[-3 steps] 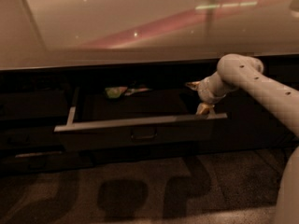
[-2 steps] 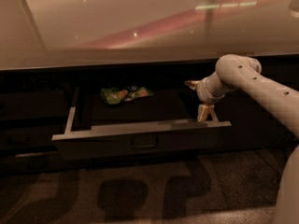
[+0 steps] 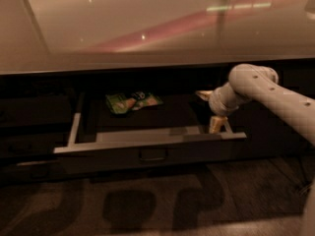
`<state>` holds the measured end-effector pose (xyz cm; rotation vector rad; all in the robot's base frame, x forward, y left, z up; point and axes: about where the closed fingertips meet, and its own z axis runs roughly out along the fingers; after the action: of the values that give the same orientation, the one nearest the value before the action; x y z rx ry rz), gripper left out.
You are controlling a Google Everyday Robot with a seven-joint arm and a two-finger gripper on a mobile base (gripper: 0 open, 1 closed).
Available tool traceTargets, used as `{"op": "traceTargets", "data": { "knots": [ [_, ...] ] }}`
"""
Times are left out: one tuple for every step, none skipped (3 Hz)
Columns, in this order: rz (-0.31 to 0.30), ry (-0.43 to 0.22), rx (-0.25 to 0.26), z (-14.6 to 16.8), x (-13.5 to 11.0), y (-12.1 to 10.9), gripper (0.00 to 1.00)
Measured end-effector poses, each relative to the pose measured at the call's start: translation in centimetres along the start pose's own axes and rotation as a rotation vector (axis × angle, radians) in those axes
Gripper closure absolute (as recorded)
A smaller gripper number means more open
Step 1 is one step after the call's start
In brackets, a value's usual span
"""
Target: Open top drawer
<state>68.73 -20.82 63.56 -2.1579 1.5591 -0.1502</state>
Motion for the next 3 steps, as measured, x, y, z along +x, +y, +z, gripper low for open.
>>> {"op": "traceTargets", "data": {
  "knots": [
    [0.0, 0.0, 0.0, 0.1, -0.4, -0.1, 0.0],
    [0.015, 0.002, -0.005, 0.2, -0.6, 1.5, 0.0],
    [0.015, 0.002, -0.004, 0.3, -0.9, 1.4, 0.0]
  ]
}}
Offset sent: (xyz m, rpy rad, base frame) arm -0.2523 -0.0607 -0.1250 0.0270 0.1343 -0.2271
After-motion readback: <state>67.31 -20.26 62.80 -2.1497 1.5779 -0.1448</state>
